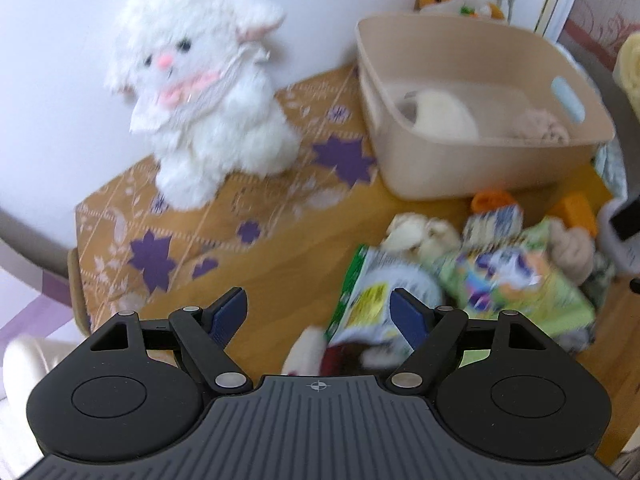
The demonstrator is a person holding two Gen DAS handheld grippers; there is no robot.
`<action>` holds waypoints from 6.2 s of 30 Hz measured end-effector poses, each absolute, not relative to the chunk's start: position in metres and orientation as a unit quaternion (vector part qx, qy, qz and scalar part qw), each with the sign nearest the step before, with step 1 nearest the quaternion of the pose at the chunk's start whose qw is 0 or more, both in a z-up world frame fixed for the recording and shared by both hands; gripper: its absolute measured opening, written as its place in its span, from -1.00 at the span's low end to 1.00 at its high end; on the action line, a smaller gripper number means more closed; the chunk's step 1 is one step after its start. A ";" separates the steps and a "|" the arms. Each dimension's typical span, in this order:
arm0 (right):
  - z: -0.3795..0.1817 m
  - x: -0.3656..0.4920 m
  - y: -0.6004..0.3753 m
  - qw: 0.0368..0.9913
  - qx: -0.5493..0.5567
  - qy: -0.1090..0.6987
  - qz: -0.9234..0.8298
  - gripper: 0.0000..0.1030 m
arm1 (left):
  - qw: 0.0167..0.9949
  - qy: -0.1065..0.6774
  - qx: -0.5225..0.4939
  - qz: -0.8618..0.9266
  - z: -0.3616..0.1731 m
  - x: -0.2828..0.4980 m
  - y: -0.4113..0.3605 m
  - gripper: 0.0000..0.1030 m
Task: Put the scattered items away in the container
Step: 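Grasp the red-white plush toy with the left tool while the right tool grasps the green scrunchie, then carry the plush toy and scrunchie into the basket and release both, then grasp the white-green snack bag with the left tool while the right tool grasps the orange bottle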
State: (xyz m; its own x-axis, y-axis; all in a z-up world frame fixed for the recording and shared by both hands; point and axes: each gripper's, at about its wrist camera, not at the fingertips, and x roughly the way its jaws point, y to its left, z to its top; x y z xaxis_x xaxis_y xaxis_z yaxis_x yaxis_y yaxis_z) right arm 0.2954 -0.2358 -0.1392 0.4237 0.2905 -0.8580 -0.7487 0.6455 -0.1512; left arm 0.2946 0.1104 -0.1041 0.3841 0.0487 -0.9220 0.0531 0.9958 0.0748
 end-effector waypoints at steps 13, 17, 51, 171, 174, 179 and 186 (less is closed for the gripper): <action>-0.186 0.283 -0.236 0.783 -0.301 0.451 0.306 1.00 | 0.779 0.622 0.077 0.023 -0.172 0.282 0.131 0.55; -0.193 0.285 -0.234 0.785 -0.296 0.454 0.300 1.00 | 0.775 0.627 0.072 0.033 -0.182 0.287 0.134 0.55; -0.193 0.280 -0.246 0.770 -0.256 0.481 0.334 -0.60 | 0.787 0.615 0.055 -0.002 -0.181 0.256 0.133 -0.24; -0.170 0.349 -0.191 0.834 -0.161 0.456 0.267 0.90 | 0.810 0.581 -0.069 0.049 -0.151 0.312 0.116 0.52; -0.173 0.353 -0.189 0.830 -0.153 0.465 0.267 0.75 | 0.808 0.580 -0.099 0.048 -0.155 0.316 0.116 0.52; -0.179 0.359 -0.190 0.825 -0.125 0.485 0.262 0.59 | 0.801 0.579 -0.152 0.024 -0.159 0.317 0.114 0.52; -0.190 0.365 -0.194 0.816 -0.100 0.510 0.253 0.46 | 0.791 0.599 -0.120 -0.011 -0.170 0.313 0.096 0.58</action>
